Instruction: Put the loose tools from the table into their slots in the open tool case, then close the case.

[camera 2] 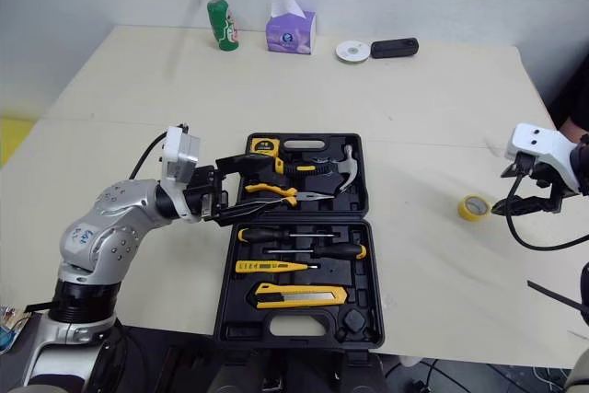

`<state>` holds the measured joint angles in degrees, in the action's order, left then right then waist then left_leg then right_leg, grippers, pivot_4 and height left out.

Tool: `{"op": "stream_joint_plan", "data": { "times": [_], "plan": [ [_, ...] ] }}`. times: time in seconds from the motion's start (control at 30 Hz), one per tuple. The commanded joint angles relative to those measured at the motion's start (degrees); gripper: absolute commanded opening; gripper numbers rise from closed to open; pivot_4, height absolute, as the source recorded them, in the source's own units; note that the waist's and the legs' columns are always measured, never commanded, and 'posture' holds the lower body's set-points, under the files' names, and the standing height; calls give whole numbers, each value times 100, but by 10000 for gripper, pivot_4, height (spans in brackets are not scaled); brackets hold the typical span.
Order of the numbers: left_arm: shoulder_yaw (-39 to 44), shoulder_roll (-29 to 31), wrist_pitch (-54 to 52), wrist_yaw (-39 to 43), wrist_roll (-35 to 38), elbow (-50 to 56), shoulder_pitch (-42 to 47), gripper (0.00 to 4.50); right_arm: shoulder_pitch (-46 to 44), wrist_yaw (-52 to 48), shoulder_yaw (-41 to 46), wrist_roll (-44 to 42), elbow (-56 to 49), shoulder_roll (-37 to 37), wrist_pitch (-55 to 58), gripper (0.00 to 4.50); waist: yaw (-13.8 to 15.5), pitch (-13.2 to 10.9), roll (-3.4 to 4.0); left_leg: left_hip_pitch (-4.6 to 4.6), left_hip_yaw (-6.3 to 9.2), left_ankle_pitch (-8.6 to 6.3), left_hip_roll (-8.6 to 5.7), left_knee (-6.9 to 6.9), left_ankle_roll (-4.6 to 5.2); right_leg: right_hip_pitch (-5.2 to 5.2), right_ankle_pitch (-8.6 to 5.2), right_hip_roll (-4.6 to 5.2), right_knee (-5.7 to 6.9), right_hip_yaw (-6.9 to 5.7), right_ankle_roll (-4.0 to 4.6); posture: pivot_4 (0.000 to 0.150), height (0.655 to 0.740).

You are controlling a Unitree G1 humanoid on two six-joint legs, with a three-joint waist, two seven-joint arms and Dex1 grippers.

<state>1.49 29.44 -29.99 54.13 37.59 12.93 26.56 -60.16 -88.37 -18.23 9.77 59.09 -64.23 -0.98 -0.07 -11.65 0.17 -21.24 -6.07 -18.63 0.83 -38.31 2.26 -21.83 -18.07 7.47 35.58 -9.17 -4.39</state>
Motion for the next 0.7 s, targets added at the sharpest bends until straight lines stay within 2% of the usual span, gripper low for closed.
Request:
{"op": "stream_joint_plan", "data": {
  "times": [0.03,0.33,0.7],
  "plan": [
    [47,46,21,-23,29,249,-44,44724,173,-413,-384,-407,-585,-239,292,45000,0,0,0,2,1,1,0,0,-1,0,0,0,1,0,0,1500,7400],
    [-96,38,63,16,-54,248,-39,44724,887,-413,-607,-1373,-2094,-645,1011,45000,10,0,0,1,3,1,0,-2,-2,0,0,0,3,-1,0,1500,7400],
    [-152,30,89,34,-80,220,-5,44724,1190,-413,-749,-1615,-2951,-972,1366,45000,16,0,0,0,4,1,0,-2,-3,1,0,0,1,-3,0,1500,7400]
  ]
}}
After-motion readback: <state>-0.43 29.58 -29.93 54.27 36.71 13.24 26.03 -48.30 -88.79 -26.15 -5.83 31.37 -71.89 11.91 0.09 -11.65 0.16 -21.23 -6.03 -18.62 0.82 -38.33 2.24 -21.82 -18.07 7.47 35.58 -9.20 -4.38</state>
